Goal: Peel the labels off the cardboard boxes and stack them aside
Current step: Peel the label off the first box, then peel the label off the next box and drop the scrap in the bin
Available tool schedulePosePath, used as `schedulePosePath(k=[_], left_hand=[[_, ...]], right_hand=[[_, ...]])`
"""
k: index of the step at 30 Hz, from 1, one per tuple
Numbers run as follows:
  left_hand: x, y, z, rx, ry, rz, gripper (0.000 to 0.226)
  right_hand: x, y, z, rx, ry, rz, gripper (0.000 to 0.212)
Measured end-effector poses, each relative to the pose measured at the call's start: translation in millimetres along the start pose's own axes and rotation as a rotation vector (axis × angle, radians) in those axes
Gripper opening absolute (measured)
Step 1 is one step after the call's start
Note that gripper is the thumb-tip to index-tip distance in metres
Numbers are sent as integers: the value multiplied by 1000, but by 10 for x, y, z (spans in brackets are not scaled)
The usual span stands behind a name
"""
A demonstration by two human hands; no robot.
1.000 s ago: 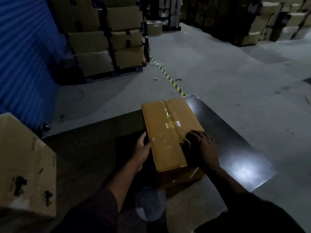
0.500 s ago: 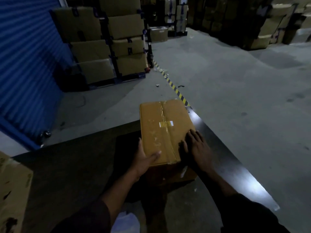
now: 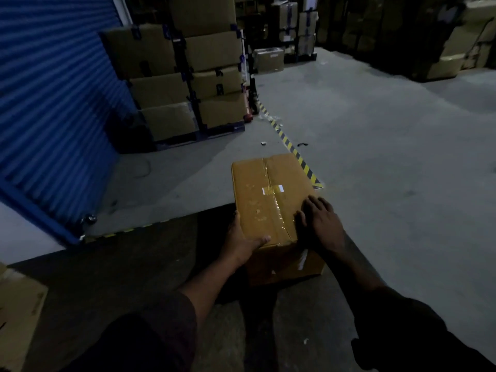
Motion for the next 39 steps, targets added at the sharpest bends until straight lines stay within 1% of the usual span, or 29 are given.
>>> schedulePosePath(k=[2, 5, 9, 12, 14, 17, 19, 22, 24, 31, 36, 39], left_hand=[[31, 7, 42, 2, 7, 3, 124], [68, -42, 64, 11, 22, -1, 124], [74, -43, 39, 47, 17, -9, 121], [1, -45, -30, 76, 23, 11, 109], [-65, -152, -142, 104, 36, 16, 101], [-168, -374, -408, 90, 102, 61, 89], [-293, -494, -661, 57, 172, 114, 78], [-518, -681, -1114, 15, 322, 189, 66], [-702, -841, -1457, -18, 427, 218, 64], [-1539, -1339, -2749, -72, 759, 305, 55], [-2137, -1653, -3706, 0, 959, 330, 52], [-2350, -1932, -4272, 0, 1031, 298, 50]], right_hand=[[10, 25, -25, 8, 17, -1, 54], [-15, 26, 33, 19, -2, 22, 53], [-34, -80, 64, -14, -13, -49, 53], [-47, -300, 130, 26, 24, -127, 52], [-81, -562, 190, 75, 71, -191, 48], [-166, -1080, 237, 176, 151, -304, 46], [-200, -1493, 277, 217, 149, -386, 48], [-237, -2072, 367, 307, 152, -437, 54], [-277, -2503, 362, 346, 155, -469, 56], [-422, -4098, 178, 430, 195, -662, 51], [-552, -5251, 114, 484, 194, -774, 58], [-647, -5904, 100, 518, 182, -817, 53]])
Point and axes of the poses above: each hand's wrist, its own x-axis towards the middle knuckle, its own z-axis out of the palm, y = z × x, the point moved 6 cm from there along x, towards the middle knuckle, and after that the axes turned 13 degrees about -z, right-handed, at the moved point
